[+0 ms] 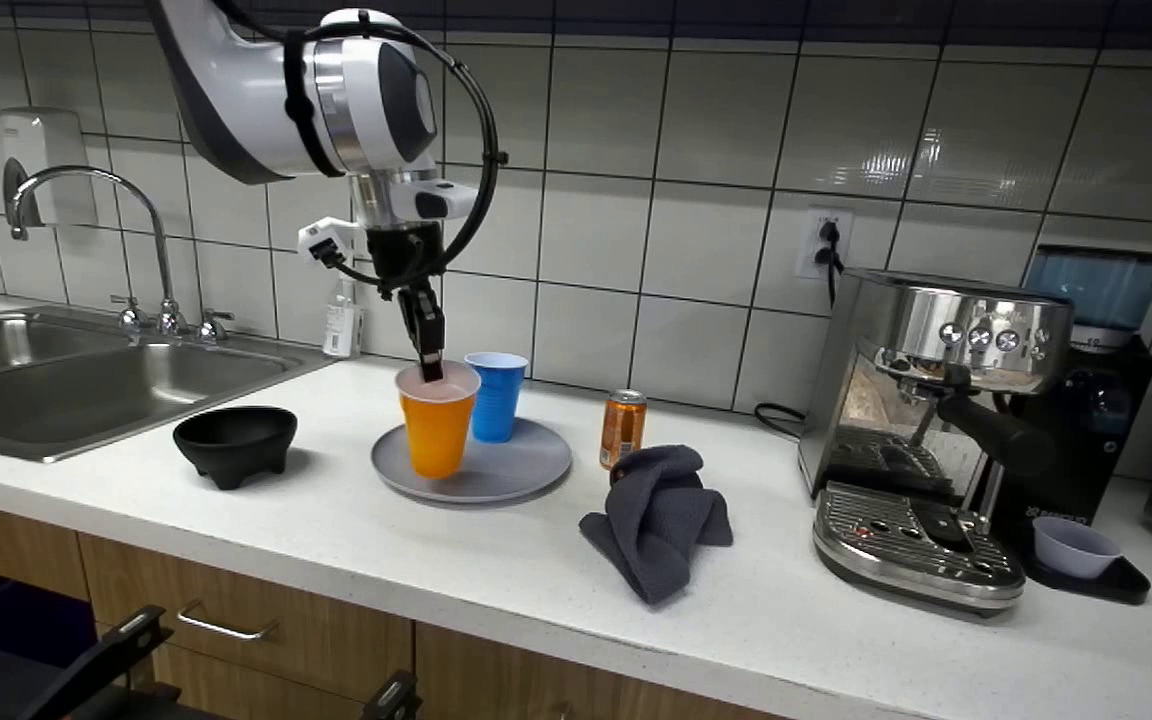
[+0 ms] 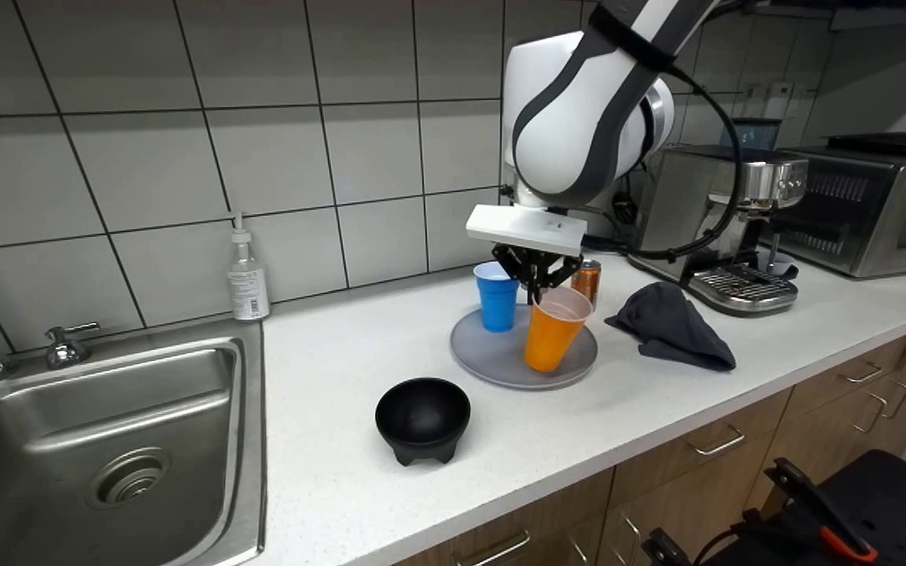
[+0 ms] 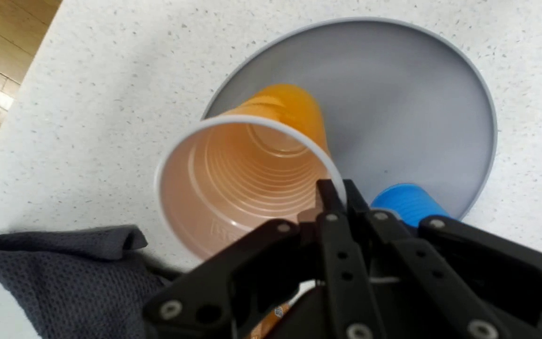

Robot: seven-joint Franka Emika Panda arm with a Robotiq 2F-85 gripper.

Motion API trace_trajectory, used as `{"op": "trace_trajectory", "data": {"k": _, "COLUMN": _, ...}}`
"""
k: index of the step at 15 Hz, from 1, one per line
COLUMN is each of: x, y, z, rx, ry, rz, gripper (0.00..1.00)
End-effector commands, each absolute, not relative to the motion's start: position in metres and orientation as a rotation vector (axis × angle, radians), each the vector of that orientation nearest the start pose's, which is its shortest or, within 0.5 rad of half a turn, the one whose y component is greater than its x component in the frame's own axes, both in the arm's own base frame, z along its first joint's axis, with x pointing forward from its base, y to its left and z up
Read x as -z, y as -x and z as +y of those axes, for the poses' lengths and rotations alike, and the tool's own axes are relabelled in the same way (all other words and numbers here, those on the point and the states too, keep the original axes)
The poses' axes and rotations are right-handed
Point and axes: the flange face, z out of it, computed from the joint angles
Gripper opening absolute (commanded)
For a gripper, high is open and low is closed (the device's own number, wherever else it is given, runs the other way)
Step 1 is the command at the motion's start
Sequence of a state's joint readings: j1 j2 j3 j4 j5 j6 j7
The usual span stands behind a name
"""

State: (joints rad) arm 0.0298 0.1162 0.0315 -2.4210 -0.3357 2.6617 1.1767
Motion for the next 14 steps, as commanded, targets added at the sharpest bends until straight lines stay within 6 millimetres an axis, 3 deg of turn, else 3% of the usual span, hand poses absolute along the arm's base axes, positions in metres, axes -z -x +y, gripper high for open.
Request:
{"op": "trace_trajectory", "data": {"k": 1, "x": -0.265, "y": -0.527, "z": 0.047, "rx": 0.342, "ry": 2.926, "rz": 1.307, "gripper": 0.01}}
{"op": "trace_trajectory", "data": {"k": 5, "x": -0.257, "y": -0.539, "z": 0.049, "rx": 0.341, "ry": 2.934, "rz": 1.308, "gripper": 0.01}}
{"op": "trace_trajectory", "data": {"k": 6, "x": -0.256, "y": -0.542, "z": 0.049, "rx": 0.339, "ry": 2.936, "rz": 1.308, "gripper": 0.3}}
{"op": "trace_trajectory", "data": {"k": 7, "x": -0.255, "y": -0.543, "z": 0.048, "rx": 0.341, "ry": 2.94, "rz": 1.308, "gripper": 0.32}}
{"op": "trace_trajectory", "data": {"k": 9, "x": -0.255, "y": -0.546, "z": 0.048, "rx": 0.344, "ry": 2.941, "rz": 1.308, "gripper": 0.45}}
{"op": "trace_trajectory", "data": {"k": 14, "x": -0.259, "y": -0.543, "z": 0.048, "rx": 0.356, "ry": 2.941, "rz": 1.287, "gripper": 0.83}}
